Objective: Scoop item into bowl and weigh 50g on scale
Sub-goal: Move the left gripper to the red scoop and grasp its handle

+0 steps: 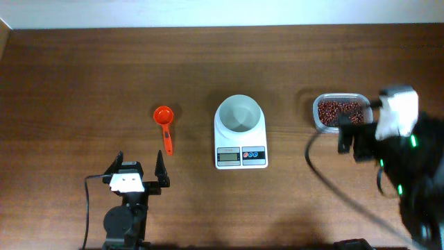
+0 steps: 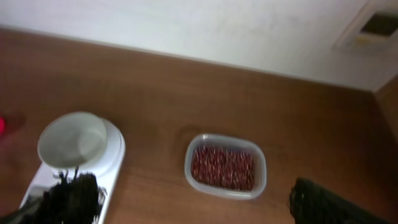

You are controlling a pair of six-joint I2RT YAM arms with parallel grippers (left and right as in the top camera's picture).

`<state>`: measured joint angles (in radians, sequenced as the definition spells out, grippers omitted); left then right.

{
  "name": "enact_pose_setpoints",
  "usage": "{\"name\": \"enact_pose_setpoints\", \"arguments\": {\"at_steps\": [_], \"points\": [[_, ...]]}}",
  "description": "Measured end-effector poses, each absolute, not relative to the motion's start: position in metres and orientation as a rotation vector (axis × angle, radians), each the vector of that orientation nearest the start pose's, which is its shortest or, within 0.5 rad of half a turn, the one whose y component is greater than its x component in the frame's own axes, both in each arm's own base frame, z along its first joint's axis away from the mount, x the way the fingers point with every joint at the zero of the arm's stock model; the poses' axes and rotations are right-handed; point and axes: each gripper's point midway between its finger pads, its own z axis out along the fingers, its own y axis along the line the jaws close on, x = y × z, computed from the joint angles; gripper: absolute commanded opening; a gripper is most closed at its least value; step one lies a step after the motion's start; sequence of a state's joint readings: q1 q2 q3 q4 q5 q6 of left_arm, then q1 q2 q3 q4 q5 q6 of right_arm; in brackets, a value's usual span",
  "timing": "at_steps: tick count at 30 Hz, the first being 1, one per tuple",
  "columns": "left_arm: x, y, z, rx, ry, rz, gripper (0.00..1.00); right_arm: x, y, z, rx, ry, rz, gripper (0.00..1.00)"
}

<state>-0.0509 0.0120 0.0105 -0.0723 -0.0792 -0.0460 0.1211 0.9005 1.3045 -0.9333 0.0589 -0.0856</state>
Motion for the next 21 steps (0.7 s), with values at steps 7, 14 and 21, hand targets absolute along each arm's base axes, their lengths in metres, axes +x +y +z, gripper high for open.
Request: {"name": "enact_pose_setpoints", "arguments": {"at_steps": [7, 14, 21], "points": [[0.247, 0.001, 0.166, -0.056, 1.612, -0.013, 0.99, 0.331, 0.045, 0.263, -0.271, 2.457, 0.05, 0.99], [0.246, -0.008, 0.199, -0.016, 1.48, -0.062, 0.99, 0.34, 0.07, 0.226, -0.332, 2.572, 0.226, 0.99], [0.231, -0.032, 0.226, 0.088, 1.757, -0.173, 0.99, 0.352, 0.074, 0.236, -0.259, 2.518, 0.263, 0.99]]}}
